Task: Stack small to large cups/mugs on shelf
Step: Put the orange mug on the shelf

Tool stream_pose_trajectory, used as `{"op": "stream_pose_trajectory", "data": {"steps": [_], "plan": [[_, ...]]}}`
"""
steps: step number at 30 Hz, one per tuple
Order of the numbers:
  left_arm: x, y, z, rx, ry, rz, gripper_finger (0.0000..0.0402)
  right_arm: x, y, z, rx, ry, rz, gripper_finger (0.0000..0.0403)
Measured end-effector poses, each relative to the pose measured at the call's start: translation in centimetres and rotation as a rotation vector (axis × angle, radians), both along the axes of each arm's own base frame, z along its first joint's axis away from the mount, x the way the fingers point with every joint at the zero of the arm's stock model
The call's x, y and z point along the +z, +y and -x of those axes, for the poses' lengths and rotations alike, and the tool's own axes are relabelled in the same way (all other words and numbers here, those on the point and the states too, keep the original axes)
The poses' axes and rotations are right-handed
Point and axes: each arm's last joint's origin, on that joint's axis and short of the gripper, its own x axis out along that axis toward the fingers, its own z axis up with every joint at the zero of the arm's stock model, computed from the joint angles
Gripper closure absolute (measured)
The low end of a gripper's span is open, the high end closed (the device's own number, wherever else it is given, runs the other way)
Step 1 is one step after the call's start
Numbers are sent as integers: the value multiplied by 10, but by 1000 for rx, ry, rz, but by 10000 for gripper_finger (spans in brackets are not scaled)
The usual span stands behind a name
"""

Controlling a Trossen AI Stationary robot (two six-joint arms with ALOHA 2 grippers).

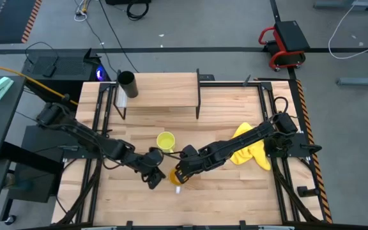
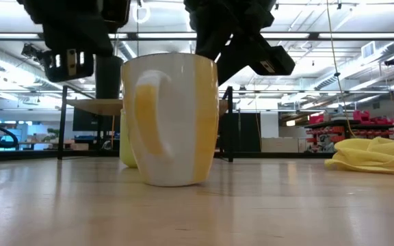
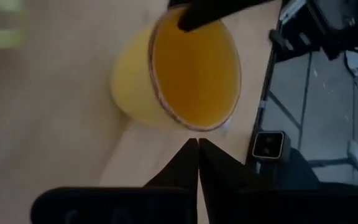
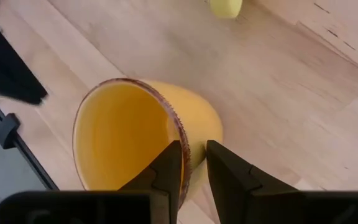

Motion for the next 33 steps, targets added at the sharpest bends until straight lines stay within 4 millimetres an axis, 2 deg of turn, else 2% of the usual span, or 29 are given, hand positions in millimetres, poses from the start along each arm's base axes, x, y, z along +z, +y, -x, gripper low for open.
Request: {"op": "stream_pose_trajectory", "data": {"steps": [8,18,26,33], "plan": [[1,11,5,43,51,-43,384,-1,-7,-1,7,15,27,318],[1,10,5,40,50,-45,375,1,-8,0,6,12,24,275],[0,10,5,27,47,-65,385,14,-11,7,-15,6,28,268],[-1,11,6,25,62,-73,376,39,-9,25,-26,-3,46,270]]}}
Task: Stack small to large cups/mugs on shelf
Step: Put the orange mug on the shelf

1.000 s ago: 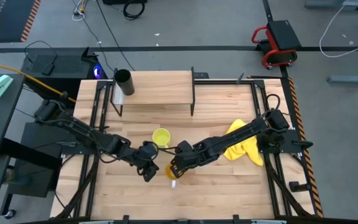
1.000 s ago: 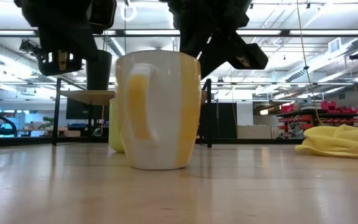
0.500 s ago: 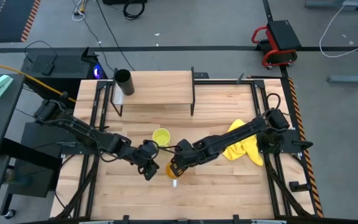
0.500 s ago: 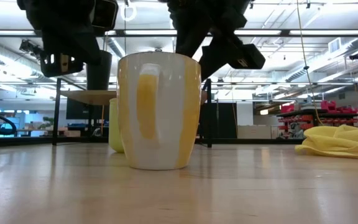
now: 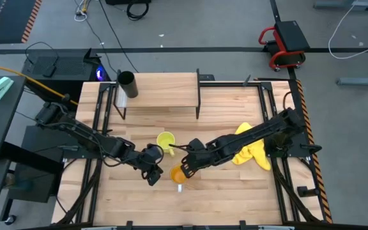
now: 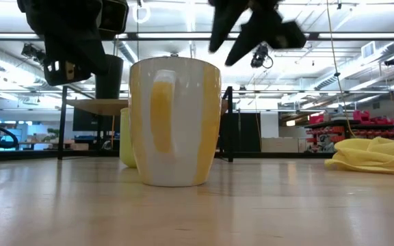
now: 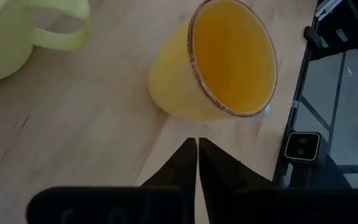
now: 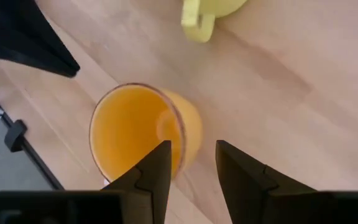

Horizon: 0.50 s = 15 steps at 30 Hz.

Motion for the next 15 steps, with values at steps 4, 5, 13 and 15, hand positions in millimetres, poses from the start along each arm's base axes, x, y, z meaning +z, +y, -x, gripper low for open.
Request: {"op": "stream_pose_trajectory", "data": {"steps": [4,5,13,15], "plan": [[0,0,0,0,4,-3,373,22,1,20,-21,-11,32,272],[0,0,0,-1,3,-4,373,27,3,25,-17,-16,46,273],[0,1,0,-4,4,-11,384,46,30,74,-91,17,149,324],[-1,1,0,-4,5,-11,385,42,41,81,-111,-3,169,359]]}}
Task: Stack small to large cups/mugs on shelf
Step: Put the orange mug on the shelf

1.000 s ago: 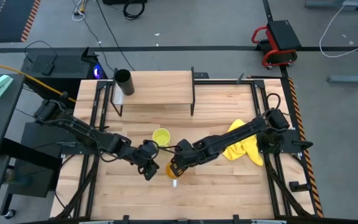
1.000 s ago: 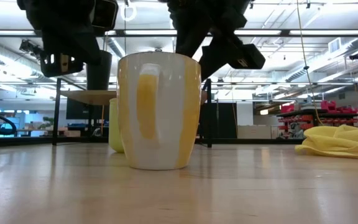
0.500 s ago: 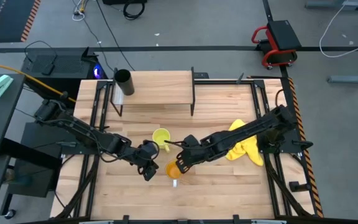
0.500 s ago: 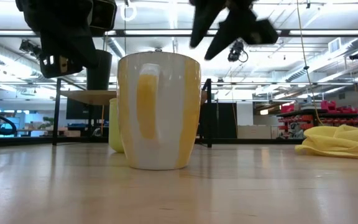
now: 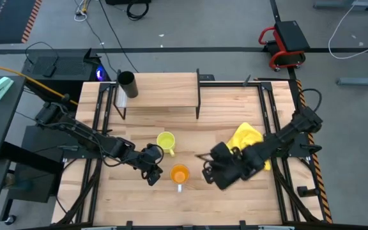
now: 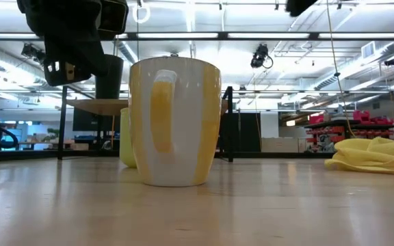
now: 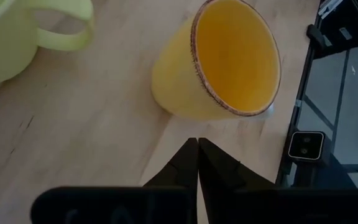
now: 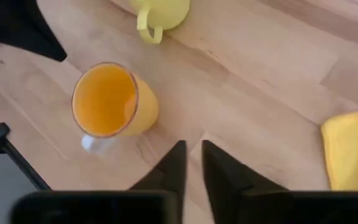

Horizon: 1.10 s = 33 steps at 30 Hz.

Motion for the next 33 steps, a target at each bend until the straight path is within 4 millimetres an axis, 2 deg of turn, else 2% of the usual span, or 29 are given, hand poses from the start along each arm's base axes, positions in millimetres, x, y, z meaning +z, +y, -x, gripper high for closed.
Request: {"op": "stream_pose_trajectory", "data": {"steps": [3,8,12,16,20,27,33], "plan": [[0,0,0,0,4,-2,382,-20,17,7,-32,-63,-7,394],[0,0,0,0,5,-2,377,-75,29,14,-101,-215,-53,391],[0,0,0,-1,6,-1,382,-116,20,12,-133,-379,-99,397],[0,0,0,3,8,3,388,-142,4,9,-145,-438,-107,399],[0,0,0,6,9,6,389,-153,-5,-5,-118,-435,-119,399],[-1,3,0,34,19,18,377,-165,-2,-36,-10,-420,-144,401],[-1,2,1,27,42,61,368,-161,3,-54,61,-417,-155,401]]}}
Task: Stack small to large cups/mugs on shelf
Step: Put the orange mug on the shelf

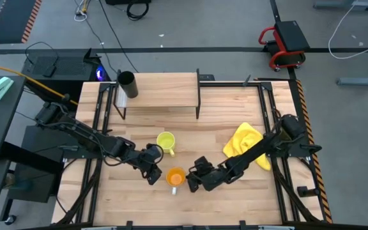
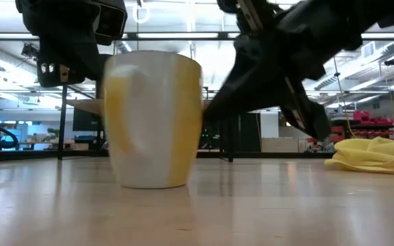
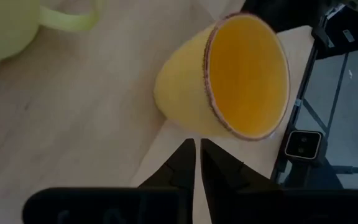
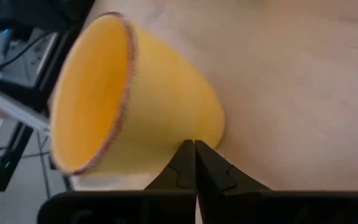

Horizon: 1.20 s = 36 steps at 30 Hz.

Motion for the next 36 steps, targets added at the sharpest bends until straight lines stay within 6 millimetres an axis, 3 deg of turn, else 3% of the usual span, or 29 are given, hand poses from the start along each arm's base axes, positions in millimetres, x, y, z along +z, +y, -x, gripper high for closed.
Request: {"op": "stream_pose_trajectory", "data": {"steps": [15,18,25,36], "plan": [[7,0,5,-9,-1,41,364,-4,-28,-32,31,-35,-2,402],[12,2,7,-3,-17,52,360,-5,-22,-29,45,-29,-19,402],[15,3,14,8,12,54,362,2,18,-16,98,-46,-71,403],[15,-1,17,-6,24,54,360,-3,6,-59,125,-54,-53,403]]}}
